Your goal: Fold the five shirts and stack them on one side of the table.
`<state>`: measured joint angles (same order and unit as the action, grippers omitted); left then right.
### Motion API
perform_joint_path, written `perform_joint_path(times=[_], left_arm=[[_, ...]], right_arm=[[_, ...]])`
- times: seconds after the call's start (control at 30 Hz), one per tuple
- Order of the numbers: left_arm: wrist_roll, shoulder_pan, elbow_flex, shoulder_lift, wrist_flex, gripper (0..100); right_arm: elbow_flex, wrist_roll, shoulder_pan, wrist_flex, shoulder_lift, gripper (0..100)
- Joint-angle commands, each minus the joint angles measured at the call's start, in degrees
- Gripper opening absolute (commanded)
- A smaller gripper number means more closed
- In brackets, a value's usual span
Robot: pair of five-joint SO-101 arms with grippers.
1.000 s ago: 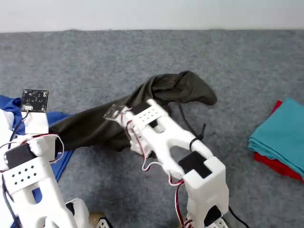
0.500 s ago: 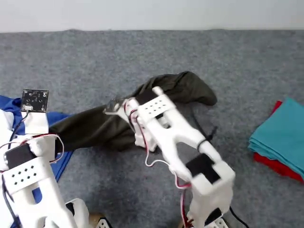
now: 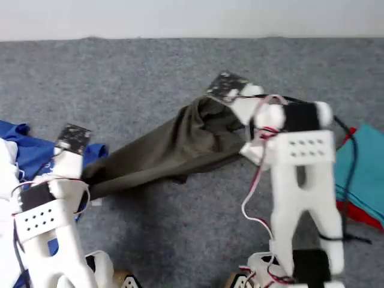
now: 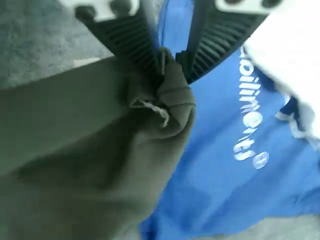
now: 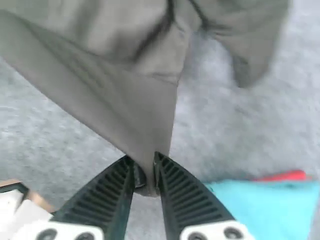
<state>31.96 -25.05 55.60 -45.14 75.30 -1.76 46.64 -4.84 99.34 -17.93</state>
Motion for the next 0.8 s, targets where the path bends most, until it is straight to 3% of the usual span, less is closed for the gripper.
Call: perform_joint_path(times=[0.0,0.13,0.4,0.63,0.77], left_arm=[[1.3,3.8,-0.4,-1.3,2.8,10],[-3.2,5.3,-3.6,-1.3,6.2,19],[-4.0,6.6,-15.1,-1.3,16.1,20],[-4.3,26.1,-15.4,-1.1,21.2,20],[-4.3,34.0,-14.5,-0.7,18.5,17]], right_arm=[[-2.5,2.3,6.4,0.3,-4.9,1.3],[-2.5,3.8,11.5,0.1,-5.5,1.3],[-2.3,4.0,14.5,0.7,-5.6,1.3],[-2.2,3.9,14.4,0.2,-5.3,1.3],[-2.2,3.9,14.5,0.2,-5.3,1.3]])
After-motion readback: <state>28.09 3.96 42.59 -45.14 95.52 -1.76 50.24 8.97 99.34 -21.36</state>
